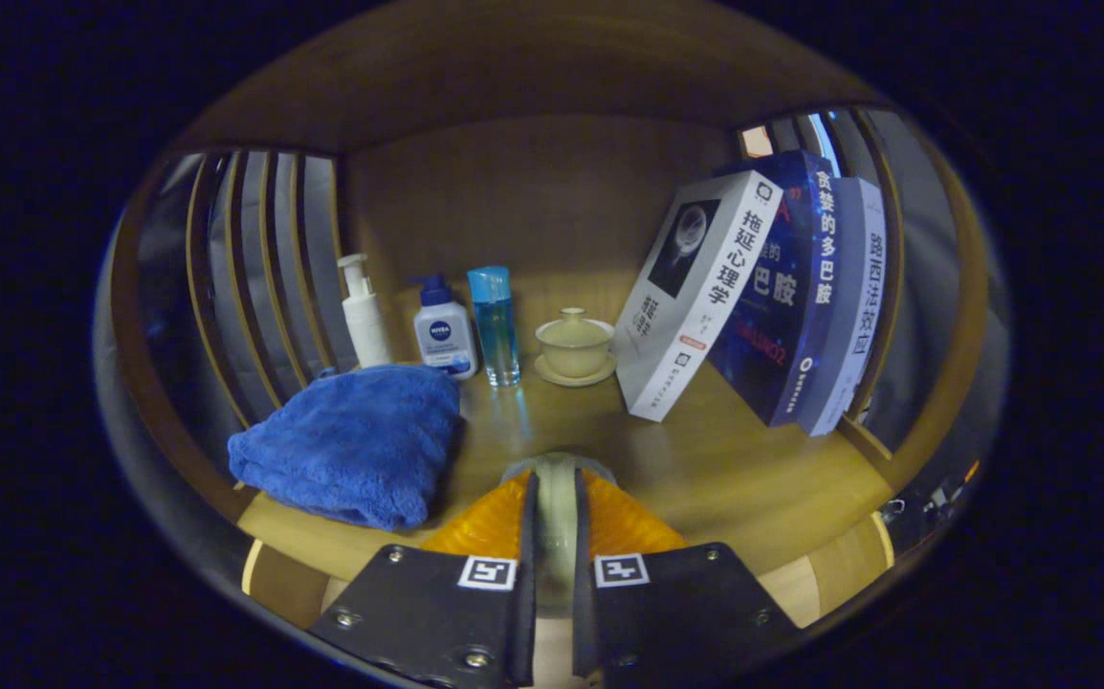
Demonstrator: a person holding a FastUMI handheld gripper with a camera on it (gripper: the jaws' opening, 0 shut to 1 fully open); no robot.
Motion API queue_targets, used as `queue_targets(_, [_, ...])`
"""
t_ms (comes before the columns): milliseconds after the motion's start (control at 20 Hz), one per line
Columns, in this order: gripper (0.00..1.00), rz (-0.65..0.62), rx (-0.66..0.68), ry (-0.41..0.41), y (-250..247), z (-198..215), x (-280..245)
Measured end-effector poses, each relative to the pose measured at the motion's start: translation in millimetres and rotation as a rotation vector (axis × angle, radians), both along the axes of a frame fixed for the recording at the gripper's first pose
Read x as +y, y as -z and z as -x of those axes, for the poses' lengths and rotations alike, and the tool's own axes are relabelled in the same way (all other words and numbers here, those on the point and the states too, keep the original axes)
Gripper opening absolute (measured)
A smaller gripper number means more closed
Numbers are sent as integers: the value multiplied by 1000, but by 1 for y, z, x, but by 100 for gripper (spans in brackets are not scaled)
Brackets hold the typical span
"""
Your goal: Pull open the drawer, take out the items inside it, and place them on the countertop above the cabinet.
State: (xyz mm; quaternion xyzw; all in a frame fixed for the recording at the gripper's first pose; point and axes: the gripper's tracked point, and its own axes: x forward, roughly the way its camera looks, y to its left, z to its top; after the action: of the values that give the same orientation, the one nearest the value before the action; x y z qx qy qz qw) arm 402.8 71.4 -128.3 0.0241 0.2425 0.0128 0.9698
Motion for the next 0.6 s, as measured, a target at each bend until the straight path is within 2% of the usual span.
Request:
queue_targets(200, [16,-28,-21,14,0,-9,-1])
queue_targets(350, [16,-18,-40,55,-1,-9,-6])
queue_targets(400, [20,-7,-49,54,-5,-8,-7])
queue_targets(550, [21,8,-89,43,-18,-1,-6])
queue_targets(600, [27,2,-113,43,-30,6,-6])
